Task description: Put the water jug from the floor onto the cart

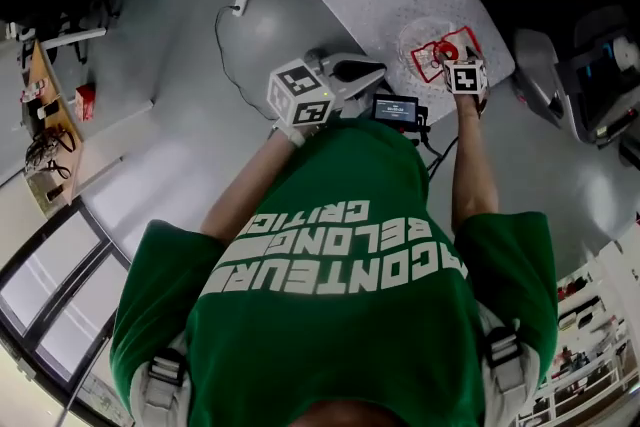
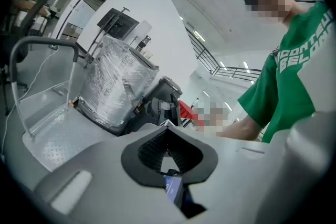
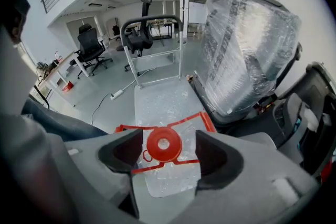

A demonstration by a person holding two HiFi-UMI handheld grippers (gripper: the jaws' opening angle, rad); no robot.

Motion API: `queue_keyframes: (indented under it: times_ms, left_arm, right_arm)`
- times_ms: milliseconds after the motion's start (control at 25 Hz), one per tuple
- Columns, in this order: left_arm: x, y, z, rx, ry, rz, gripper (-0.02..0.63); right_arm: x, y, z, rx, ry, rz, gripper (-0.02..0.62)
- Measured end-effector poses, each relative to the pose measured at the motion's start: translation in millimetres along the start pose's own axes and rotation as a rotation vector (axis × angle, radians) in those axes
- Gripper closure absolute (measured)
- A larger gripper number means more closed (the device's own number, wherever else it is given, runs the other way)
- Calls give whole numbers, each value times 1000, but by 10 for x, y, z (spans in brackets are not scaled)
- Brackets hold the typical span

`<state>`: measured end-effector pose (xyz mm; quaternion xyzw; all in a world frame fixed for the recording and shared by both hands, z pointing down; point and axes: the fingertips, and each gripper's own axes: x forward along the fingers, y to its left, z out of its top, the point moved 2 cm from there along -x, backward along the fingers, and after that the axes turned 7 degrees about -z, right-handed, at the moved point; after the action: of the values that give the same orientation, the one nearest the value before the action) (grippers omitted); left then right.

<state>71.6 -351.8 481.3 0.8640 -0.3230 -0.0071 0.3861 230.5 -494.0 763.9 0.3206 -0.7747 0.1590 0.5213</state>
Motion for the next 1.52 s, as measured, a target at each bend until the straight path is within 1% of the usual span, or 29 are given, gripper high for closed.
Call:
queue_keyframes:
  times_ms: [80, 120, 200, 280, 320, 360, 400, 560, 720, 920, 1040, 1200, 1360, 1520]
  left_arm:
    - [33, 40, -5, 16, 13, -53, 597]
    - [39, 70, 0, 23, 20, -80, 597]
    - [23, 137, 49, 39, 37, -138, 597]
    - [-29, 205, 110, 57, 61, -194, 597]
    - [-80, 234, 131, 65, 75, -218, 597]
    - [-148, 261, 149, 75, 90, -238, 597]
    - [-228, 291, 165, 84, 104, -256, 597]
    - [-536, 542, 235, 111, 145, -306, 597]
    - [-816, 808, 309, 111, 152, -331, 597]
    - [-1079, 949, 321, 108, 167, -371, 597]
    - [-1164, 952, 305, 115, 174, -404, 597]
    - [-1280, 924, 243, 113, 185, -443, 597]
    - [-1361, 965, 207, 110, 198, -455, 597]
    - [-1444, 989, 121, 108, 211, -445, 597]
  right_arm:
    - [-137, -65, -56, 46, -10, -38, 295]
    - [-210, -82, -76, 69, -17, -57, 314]
    - [-415, -95, -15, 102, -59, -109, 409]
    - [-650, -73, 48, 132, -92, -168, 482]
    - [-762, -28, 63, 149, -104, -188, 519]
    - [-874, 43, 75, 170, -115, -201, 574]
    - [-985, 131, 89, 192, -126, -210, 602]
    - [-1382, 463, 241, 247, -174, -257, 603]
    - [-1700, 693, 458, 277, -217, -330, 602]
    - [-2092, 960, 588, 314, -242, -407, 602]
    - [-2314, 1119, 554, 335, -244, -448, 603]
    - [-2531, 1360, 425, 374, -238, -475, 601]
    - [-2698, 1520, 328, 392, -233, -502, 602]
    - [-2818, 1684, 171, 393, -223, -527, 603]
